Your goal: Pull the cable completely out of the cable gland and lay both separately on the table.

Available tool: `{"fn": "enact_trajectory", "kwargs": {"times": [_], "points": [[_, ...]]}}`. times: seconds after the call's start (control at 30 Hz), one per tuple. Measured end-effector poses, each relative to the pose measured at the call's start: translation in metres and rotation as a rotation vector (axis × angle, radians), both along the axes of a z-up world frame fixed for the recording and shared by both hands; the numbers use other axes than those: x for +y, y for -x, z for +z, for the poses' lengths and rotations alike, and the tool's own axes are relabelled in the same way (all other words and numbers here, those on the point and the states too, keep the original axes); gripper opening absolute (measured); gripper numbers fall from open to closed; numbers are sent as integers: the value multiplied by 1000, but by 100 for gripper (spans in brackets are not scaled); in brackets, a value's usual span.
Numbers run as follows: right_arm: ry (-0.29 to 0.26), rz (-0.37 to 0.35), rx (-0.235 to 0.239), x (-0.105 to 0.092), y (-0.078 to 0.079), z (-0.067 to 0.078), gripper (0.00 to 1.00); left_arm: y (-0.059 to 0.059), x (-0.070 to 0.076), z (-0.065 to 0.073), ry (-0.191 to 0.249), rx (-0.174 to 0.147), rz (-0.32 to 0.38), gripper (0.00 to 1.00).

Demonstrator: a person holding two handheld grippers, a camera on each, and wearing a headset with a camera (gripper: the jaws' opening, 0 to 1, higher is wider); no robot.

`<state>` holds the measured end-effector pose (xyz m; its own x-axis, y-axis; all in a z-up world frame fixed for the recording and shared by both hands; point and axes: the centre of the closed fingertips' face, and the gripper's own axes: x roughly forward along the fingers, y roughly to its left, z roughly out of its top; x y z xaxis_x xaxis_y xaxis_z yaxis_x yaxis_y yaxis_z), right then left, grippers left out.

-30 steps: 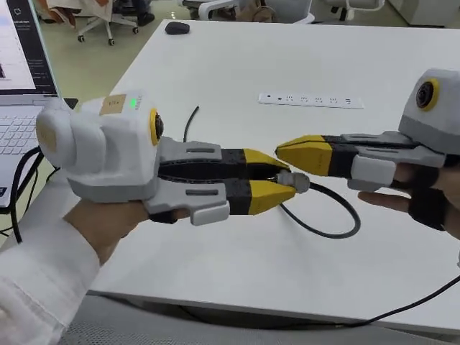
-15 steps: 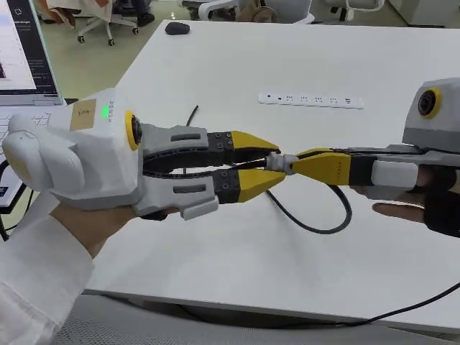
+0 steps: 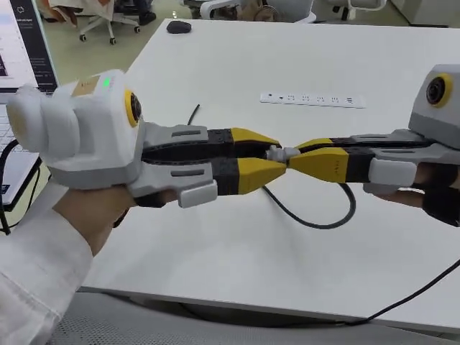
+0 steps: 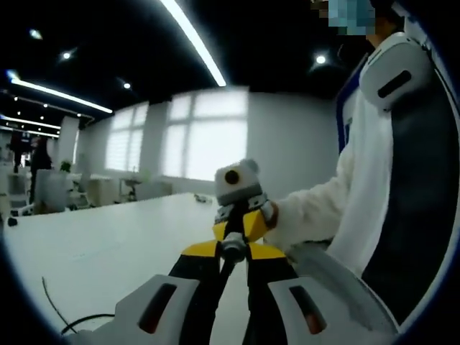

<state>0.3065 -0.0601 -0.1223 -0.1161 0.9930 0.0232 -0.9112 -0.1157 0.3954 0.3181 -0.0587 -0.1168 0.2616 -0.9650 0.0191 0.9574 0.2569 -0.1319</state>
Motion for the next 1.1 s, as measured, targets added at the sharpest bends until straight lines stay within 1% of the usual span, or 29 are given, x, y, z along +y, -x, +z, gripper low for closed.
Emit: {"fn": "enact_trajectory", "kwargs": {"times": [0.03,0.07,0.1,0.13,0.17,0.2,0.23,0.3,0.33,0.37,0.43,0.47,0.5,0.53,0.57,0.6,0.63,0.7,0.73,0.77,0.8,0.83,0.87,0.9,0.93,0.97,1.0,1.03,1.1], "points": [[2,-4,-2,1,0,-2,8,-1,0,-2,-1,21,2,13],[10,-8,-29,1,1,-4,8,0,0,-5,-8,48,-11,13],[17,-11,-58,2,2,-6,8,2,0,-9,-13,90,-27,13],[22,-15,-100,2,2,-6,8,1,0,-9,-5,111,-26,13],[21,-17,-108,3,3,-5,8,1,1,-9,9,131,-24,13],[13,-11,-121,3,5,-3,8,2,1,-8,40,169,-35,13],[7,-9,-139,4,5,-2,8,2,1,-7,54,190,-42,13],[9,-11,-197,4,5,-3,8,1,2,-10,59,241,-50,13],[6,-12,-206,4,5,-3,8,-1,2,-10,56,235,-48,13],[7,-12,-194,4,5,-3,8,-2,1,-10,50,237,-46,13],[-6,-16,-267,4,5,-4,9,0,1,-12,38,283,-62,13],[-2,-12,-271,4,8,-5,9,1,1,-13,33,296,-76,13],[3,-8,-277,5,9,-5,9,3,1,-13,40,331,-91,13],[2,-13,-364,5,8,-6,9,2,1,-11,66,372,-90,13],[9,-4,-376,5,11,-7,9,5,0,-14,70,437,-111,14],[7,-4,-375,5,11,-6,9,2,1,-15,70,419,-114,14],[8,-6,-352,6,10,-6,9,2,1,-14,70,392,-107,14],[1,-13,-378,6,10,-6,9,2,1,-14,70,393,-108,14],[7,-22,-386,6,9,-7,10,1,1,-15,57,379,-103,14],[9,-27,-376,6,8,-8,10,0,1,-15,29,312,-95,14],[2,-32,-364,6,8,-8,11,1,0,-14,20,283,-93,14],[-15,-39,-331,6,6,-6,11,1,0,-12,14,248,-87,14],[-20,-54,-299,6,3,-5,12,-1,1,-9,-4,168,-65,15],[-22,-54,-254,5,2,-6,12,-1,1,-8,-26,129,-61,15],[-16,-46,-147,4,2,-8,13,0,2,-4,-43,62,-59,15],[-15,-65,-107,3,-3,-9,16,-1,3,-2,-55,19,-45,15],[-43,-71,-84,1,-6,-6,21,0,4,1,-71,-36,-38,15],[-51,-71,-49,0,-6,-5,28,-1,5,3,-85,-81,-24,15],[-52,-70,1,-2,-8,-5,27,1,7,7,-110,-147,-22,15]]}}
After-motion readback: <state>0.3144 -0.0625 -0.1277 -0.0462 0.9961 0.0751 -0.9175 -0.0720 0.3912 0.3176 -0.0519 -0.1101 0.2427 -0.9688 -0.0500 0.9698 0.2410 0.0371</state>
